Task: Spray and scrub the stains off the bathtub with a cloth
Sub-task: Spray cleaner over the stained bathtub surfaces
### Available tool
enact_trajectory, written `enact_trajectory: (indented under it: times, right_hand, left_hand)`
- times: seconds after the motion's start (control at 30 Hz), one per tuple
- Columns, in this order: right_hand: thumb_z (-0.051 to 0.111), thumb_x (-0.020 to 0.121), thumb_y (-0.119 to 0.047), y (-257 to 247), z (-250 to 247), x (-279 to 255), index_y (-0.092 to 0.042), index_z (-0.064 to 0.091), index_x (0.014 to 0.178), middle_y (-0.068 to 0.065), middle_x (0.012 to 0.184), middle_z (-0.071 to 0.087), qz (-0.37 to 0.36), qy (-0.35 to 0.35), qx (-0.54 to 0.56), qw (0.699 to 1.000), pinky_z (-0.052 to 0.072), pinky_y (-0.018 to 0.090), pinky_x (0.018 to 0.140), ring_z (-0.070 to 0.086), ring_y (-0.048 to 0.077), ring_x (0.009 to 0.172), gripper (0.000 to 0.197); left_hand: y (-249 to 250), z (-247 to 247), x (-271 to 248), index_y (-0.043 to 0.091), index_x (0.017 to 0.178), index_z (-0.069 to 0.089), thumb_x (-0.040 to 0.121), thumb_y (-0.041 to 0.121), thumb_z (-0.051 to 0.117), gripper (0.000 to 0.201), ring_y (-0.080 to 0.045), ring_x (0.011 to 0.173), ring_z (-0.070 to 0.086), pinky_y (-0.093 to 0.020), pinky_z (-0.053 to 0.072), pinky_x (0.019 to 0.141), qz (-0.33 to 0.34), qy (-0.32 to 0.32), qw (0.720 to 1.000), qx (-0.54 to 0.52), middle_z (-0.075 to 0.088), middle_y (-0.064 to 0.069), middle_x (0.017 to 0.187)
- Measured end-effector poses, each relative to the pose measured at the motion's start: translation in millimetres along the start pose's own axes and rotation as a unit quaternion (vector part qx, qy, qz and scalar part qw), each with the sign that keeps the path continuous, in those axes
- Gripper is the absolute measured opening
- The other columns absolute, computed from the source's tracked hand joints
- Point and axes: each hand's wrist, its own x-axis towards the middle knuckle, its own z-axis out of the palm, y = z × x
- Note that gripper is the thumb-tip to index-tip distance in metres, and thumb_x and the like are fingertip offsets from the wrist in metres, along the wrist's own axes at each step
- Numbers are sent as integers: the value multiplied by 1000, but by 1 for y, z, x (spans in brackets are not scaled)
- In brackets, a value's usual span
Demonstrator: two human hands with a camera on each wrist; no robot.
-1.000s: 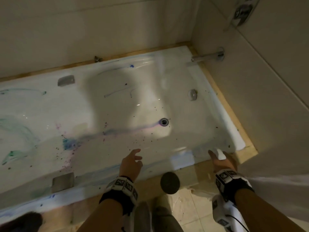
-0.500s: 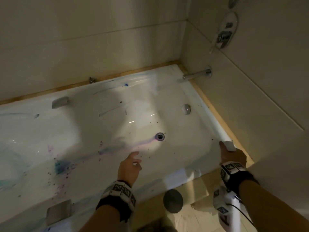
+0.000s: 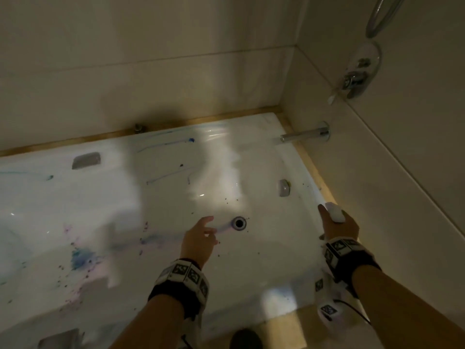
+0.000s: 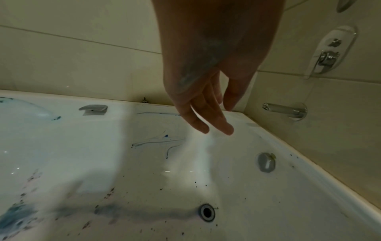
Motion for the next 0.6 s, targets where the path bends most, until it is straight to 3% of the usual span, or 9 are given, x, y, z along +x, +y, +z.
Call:
enact_trajectory:
  times: [0.1,0.17,0.23,0.3,0.43,0.53,0.6]
  right_hand:
    - [59,84,-48,-17,14,21,-9,65,104,9,84,60,-6,-13,-23,1000,56,41,72,64,37,67,45]
    - [57,84,-51,-27,25,35,-6,66,99,13,75,62,2,-19,-34,999,54,36,65,64,37,66,48]
    - [58,84,-50,-36,37,51,-6,65,96,13,76,62,13,-27,-22,999,46,28,50,62,31,58,46]
    - [59,84,-48,-46,47,64,-5,61,94,14,81,62,23,-48,-23,998,38,23,45,57,24,51,43]
    - [64,83,-42,-64,67,80,-2,59,82,12,71,60,18,-69,-10,997,51,35,63,55,25,49,40]
    - [67,79,-44,-82,88,81,-7,60,73,8,64,58,-3,-89,-7,996,52,35,59,57,28,51,38]
    - [67,79,-43,-102,104,84,-9,60,75,4,65,59,-41,-112,-12,993,56,40,67,62,32,61,35]
  left_hand:
    - [3,-3,13,16,125,50,88,-8,45,44,-26,81,64,-35,52,79,-4,10,1000,20,63,-7,99]
    - [4,-7,23,17,125,51,90,-6,44,43,-23,81,65,-27,53,70,-4,25,999,43,63,-5,100]
    - [5,-9,36,20,125,50,90,-4,43,43,-20,81,65,-19,49,61,-15,33,998,53,63,-3,100]
    - [4,-10,52,22,126,50,90,-3,43,44,-20,82,66,-23,52,65,-22,33,997,70,63,0,98]
    - [5,-12,79,20,127,50,90,-3,45,44,-23,84,66,-35,54,78,-31,27,997,70,64,-4,102]
    - [6,-15,93,19,127,50,90,-4,44,43,-24,84,66,-36,54,79,-38,23,997,65,63,-4,100]
    - [8,-19,103,19,126,51,89,-3,45,43,-24,84,67,-35,54,78,-41,31,997,66,64,-3,99]
